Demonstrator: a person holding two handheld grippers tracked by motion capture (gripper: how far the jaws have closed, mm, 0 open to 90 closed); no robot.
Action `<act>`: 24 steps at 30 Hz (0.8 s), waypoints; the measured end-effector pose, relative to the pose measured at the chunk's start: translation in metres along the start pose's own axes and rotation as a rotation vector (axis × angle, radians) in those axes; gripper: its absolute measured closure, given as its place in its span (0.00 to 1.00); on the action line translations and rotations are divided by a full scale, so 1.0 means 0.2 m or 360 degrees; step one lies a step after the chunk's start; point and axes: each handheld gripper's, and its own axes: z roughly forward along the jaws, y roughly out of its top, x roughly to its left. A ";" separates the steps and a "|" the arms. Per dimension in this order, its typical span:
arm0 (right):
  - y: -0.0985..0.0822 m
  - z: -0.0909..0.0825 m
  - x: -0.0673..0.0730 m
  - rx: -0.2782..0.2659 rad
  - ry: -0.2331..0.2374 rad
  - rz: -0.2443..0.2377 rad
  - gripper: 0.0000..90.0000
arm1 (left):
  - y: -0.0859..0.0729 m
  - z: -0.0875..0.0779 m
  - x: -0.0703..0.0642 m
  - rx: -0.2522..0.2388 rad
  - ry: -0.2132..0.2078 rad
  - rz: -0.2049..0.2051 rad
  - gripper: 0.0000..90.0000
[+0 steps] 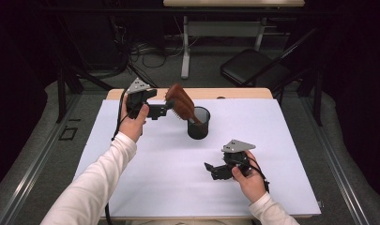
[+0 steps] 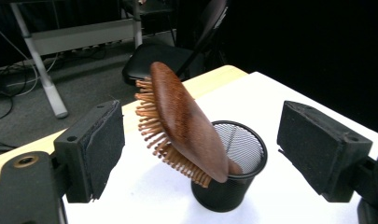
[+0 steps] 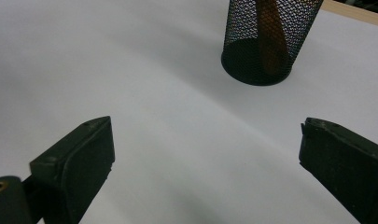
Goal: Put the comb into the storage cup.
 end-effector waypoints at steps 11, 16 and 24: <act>0.00 0.00 0.00 -0.0005 -0.0002 0.0000 0.04 | -0.04 -0.05 -0.06 0.0049 -0.0059 0.0010 0.17; 0.00 0.00 0.00 -0.0005 -0.0004 0.0002 0.04 | -0.06 -0.08 -0.08 0.0059 -0.0078 0.0008 0.17; 0.00 0.00 0.00 -0.0010 -0.0002 0.0000 0.04 | -0.08 -0.10 -0.14 0.0077 -0.0114 0.0009 0.17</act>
